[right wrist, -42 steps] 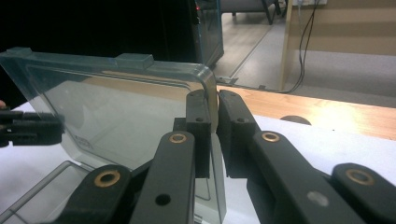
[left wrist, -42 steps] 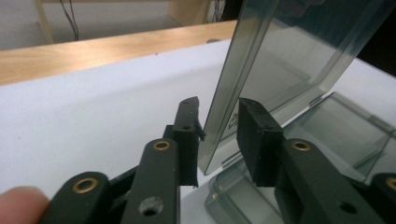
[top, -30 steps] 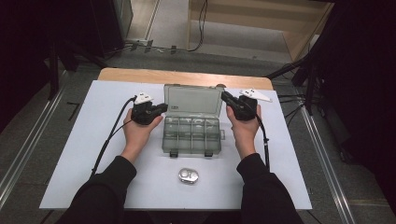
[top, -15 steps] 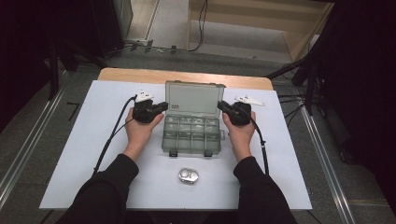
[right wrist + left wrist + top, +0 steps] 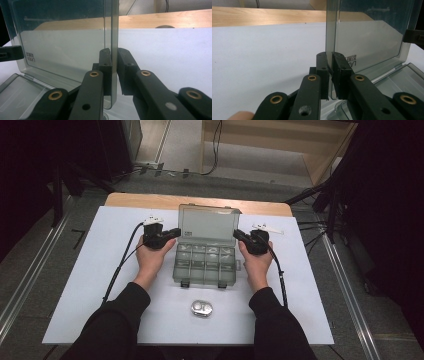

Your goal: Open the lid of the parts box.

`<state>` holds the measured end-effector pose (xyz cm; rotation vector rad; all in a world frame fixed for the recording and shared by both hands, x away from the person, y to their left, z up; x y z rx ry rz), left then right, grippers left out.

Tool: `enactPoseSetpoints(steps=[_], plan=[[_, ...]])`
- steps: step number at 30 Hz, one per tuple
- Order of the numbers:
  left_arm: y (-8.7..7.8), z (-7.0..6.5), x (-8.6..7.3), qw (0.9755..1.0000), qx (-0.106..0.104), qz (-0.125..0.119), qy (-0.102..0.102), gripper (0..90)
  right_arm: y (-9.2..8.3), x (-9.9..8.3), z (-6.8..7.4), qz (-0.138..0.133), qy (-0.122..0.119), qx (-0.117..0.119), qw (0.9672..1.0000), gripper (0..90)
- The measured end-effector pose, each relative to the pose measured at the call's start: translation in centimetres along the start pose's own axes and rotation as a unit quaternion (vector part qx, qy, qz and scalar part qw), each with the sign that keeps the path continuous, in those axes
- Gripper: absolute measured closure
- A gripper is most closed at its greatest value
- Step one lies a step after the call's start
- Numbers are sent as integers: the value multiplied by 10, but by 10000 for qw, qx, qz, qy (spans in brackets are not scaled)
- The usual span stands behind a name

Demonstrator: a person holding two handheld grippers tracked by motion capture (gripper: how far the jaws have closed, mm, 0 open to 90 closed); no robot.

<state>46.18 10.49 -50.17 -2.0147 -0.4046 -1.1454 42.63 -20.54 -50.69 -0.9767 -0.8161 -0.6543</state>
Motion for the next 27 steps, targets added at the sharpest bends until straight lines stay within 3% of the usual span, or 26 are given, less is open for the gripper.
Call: enactPoseSetpoints(steps=[12, 20, 24, 27], plan=[[5, 7, -1, 9989, -208, 33, -425, 823, 6, -1, -7, 58, 348, 162, 9992, 806], [9, 14, -2, 9959, -456, 94, -776, 811, 11, -2, -12, 152, 647, 315, 9973, 805], [10, 16, -4, 9950, -513, 102, -846, 800, 13, -2, -14, 195, 664, 331, 9971, 803], [10, 15, -4, 9960, -458, 103, -758, 791, 15, -3, -16, 207, 785, 408, 9959, 803]])
Point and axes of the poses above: each handheld gripper's, and its own axes: y roughly forward along the jaws, x roughly out of its top, z roughly to its left, the point moved 3 cm from there along y, roughly forward along the jaws, and after that the axes turned 1 degree about -x, right-handed, at the moved point
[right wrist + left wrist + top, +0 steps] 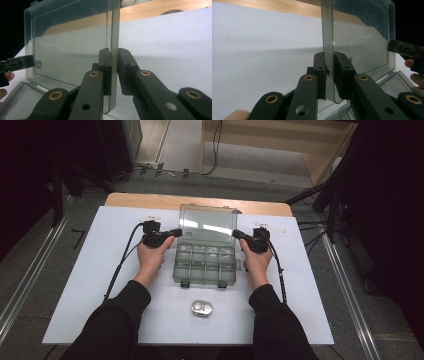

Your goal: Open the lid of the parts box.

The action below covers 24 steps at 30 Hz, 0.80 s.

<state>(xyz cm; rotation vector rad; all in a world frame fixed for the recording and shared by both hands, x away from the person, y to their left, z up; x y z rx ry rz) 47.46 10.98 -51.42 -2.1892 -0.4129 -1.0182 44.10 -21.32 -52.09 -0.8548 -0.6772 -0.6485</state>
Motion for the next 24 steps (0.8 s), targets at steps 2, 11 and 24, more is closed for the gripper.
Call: enactPoseSetpoints(steps=[2, 11, 24], plan=[[0, 1, 0, 10000, -11, 5, -46, 791, 0, 0, -1, -7, 26, 33, 10000, 803], [2, 4, -3, 9999, 13, 115, -83, 771, 4, -2, -5, 47, 193, 113, 9997, 793], [4, 7, -5, 9997, 9, 186, -146, 759, 9, -5, -9, 85, 307, 132, 9994, 782]])
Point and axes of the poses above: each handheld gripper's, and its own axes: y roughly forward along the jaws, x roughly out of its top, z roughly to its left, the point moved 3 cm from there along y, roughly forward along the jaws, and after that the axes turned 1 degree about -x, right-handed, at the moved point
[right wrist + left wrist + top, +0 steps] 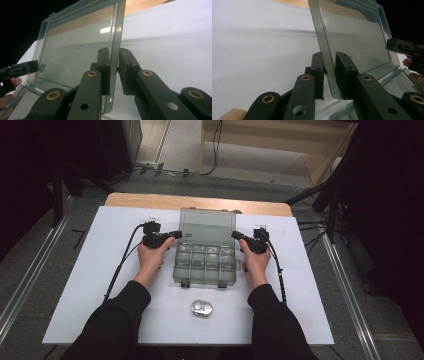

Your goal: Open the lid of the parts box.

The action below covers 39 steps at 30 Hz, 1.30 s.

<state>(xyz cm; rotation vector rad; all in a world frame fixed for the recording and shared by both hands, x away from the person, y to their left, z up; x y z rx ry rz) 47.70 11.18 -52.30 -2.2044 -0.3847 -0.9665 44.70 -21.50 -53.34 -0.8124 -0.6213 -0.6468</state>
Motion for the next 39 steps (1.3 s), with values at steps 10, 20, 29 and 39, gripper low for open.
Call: enactPoseSetpoints(steps=[10, 20, 29, 39], plan=[[0, 1, -2, 10000, 12, 57, -26, 752, 3, -1, -1, 38, 43, -11, 10000, 776], [0, 1, -2, 9999, 29, 91, -30, 746, 4, -2, -2, 95, -1, -80, 9999, 768], [1, 1, -3, 9999, 69, 121, -26, 742, 5, -4, -2, 147, -20, -131, 9998, 764], [1, 1, -4, 9998, 98, 153, -16, 739, 6, -4, -2, 193, -25, -177, 9997, 759]])
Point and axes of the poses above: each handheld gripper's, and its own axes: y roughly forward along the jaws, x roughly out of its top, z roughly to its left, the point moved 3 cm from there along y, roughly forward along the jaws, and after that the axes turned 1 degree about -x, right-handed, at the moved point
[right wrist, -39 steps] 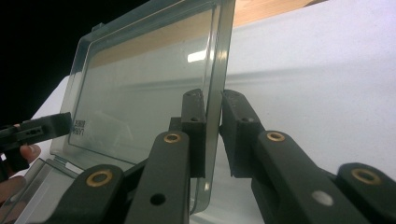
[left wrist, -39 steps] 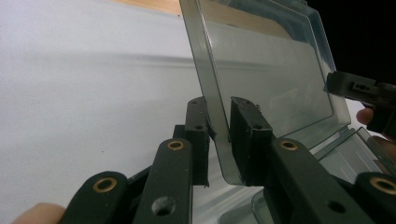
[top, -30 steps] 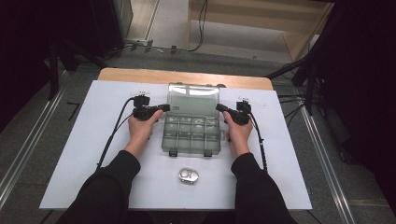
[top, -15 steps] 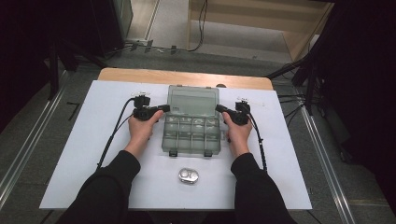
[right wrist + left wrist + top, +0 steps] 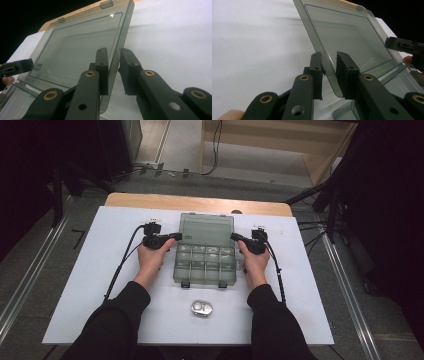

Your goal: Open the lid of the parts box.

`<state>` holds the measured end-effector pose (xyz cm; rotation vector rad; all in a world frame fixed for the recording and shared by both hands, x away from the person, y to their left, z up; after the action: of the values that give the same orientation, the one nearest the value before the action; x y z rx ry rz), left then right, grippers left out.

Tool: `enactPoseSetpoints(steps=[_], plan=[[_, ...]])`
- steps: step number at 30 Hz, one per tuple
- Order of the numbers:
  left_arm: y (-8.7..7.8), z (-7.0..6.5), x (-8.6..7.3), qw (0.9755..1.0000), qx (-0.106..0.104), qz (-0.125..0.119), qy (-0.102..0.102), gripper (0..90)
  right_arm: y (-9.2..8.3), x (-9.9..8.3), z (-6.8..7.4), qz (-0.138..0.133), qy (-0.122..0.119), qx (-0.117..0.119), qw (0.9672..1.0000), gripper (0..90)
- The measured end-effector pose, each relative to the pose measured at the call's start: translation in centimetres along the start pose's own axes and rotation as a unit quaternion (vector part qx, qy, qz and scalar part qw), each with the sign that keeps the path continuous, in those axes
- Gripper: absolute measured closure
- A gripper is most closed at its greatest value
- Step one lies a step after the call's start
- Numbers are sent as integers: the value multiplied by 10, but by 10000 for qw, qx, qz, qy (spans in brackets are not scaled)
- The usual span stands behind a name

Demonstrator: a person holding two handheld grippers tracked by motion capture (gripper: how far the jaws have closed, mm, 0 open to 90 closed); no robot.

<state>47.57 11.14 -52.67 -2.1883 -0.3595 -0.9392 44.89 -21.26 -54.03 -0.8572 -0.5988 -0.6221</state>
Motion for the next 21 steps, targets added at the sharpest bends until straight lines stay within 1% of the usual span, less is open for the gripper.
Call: enactPoseSetpoints(steps=[21], plan=[[1, -1, -1, 10000, 58, 67, -16, 729, 2, -1, 0, 140, -1, -102, 9998, 753]])
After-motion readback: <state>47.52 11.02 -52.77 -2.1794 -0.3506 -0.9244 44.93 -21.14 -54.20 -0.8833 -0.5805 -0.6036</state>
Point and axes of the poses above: each handheld gripper's, and its own axes: y roughly forward along the jaws, x roughly out of its top, z roughly to its left, the point moved 3 cm from there along y, roughly forward along the jaws, and after that the axes turned 1 degree about -x, right-handed, at the moved point
